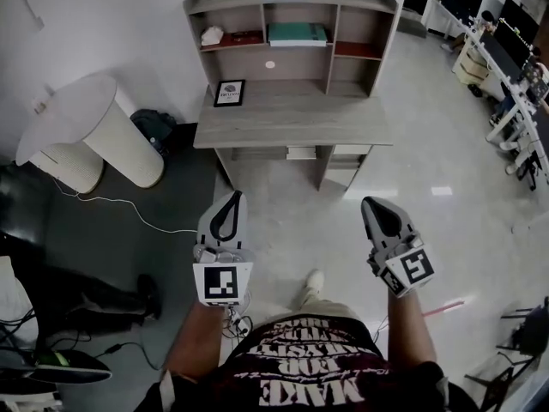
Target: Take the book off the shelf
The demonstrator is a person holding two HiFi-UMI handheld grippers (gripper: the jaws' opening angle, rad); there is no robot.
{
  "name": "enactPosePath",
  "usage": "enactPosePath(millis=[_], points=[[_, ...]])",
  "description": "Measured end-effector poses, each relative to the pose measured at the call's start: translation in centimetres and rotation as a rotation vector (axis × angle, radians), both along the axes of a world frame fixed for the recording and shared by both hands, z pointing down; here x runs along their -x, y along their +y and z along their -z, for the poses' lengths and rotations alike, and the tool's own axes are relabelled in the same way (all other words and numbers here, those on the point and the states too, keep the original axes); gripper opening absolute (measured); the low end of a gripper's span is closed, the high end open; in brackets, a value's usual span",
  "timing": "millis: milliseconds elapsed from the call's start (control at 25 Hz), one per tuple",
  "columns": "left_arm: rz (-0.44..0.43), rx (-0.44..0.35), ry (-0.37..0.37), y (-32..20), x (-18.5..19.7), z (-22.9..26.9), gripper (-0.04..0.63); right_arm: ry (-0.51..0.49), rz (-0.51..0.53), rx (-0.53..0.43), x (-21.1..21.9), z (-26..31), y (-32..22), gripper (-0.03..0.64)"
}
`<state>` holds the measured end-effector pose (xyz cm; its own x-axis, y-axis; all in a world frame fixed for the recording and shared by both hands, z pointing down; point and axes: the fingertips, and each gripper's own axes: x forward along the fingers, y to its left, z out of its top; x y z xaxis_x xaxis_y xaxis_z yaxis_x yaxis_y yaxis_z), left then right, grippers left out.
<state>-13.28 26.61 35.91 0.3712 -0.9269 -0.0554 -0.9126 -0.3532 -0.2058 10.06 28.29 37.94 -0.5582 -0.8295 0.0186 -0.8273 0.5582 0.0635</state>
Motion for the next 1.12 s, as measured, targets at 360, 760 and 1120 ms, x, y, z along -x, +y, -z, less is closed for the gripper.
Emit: enactPosePath(millis=[360,760,1120], points=[[-0.005,0.041,-0.023,-7.3,-4.0,-0.4,0.006,0.002,0.026,0.005,-4.0,0.3,-7.0,0.003],[0.04,0.037,-0.021,-14.3,-7.6,0.6,0.007,0.0,0.066,0.02,-8.8,0.3,-14.4,0.003],[0.067,0.086,-0.017,-16.1,-8.9,-1.6,0.008,0.002,0.123,0.04,-9.6,-1.1,-17.1,0.003]])
